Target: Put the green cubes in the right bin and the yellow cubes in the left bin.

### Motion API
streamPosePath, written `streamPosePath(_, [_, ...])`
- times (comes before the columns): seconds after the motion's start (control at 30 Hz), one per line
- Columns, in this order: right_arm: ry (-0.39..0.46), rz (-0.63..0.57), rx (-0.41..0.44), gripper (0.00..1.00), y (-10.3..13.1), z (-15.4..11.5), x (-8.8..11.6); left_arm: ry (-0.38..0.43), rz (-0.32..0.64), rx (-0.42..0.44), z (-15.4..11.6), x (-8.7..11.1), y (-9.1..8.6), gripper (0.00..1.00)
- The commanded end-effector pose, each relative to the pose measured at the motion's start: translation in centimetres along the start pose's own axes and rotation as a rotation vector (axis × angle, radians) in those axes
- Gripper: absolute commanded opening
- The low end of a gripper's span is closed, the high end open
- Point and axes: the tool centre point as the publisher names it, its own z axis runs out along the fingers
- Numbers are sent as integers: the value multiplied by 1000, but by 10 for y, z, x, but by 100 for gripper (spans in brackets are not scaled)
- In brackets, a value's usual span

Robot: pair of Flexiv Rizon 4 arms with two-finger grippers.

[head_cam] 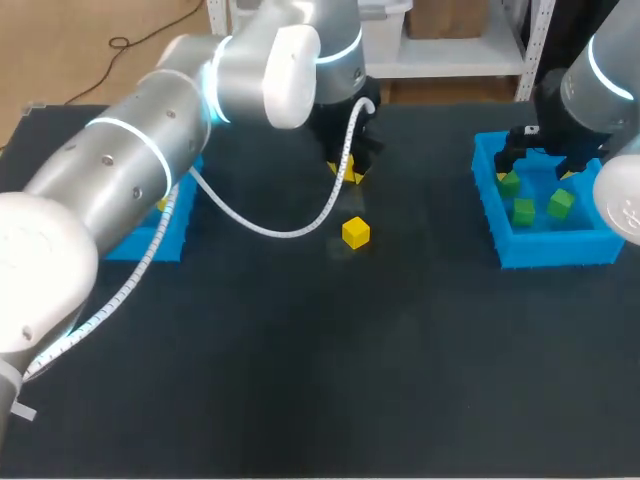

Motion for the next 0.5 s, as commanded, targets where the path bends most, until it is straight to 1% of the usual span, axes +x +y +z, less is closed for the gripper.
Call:
streamPosePath(0.03, [-7,1,4,100,0,-1,2,32,49,12,-7,-6,-4,0])
streamPosePath(0.1, [-7,1,4,100,0,-1,2,14,97,39,-22,2,-13,0])
streamPosePath(0.17, [-7,1,4,100,0,-1,2,-10,122,62,-35,9,-16,0])
streamPosePath(0.23, [-7,1,4,100,0,-1,2,-76,150,71,-59,19,-17,0])
streamPosePath(0.27, [-7,1,4,100,0,-1,2,-91,153,65,-67,22,-15,0])
streamPosePath(0.3, [-7,1,4,100,0,-1,2,-125,149,66,-78,26,-13,0])
streamPosePath(0.33, [-7,1,4,100,0,-1,2,-163,132,70,-94,32,-8,0])
streamPosePath(0.37, [-7,1,4,100,0,-1,2,-186,119,69,-102,36,-3,0])
streamPosePath(0.4, [-7,1,4,100,0,-1,2,-225,102,59,-117,42,6,0])
streamPosePath(0.47, [-7,1,4,100,0,-1,2,-269,81,26,-136,52,20,0])
streamPosePath(0.5, [-7,1,4,100,0,-1,2,-299,52,8,-149,60,33,0])
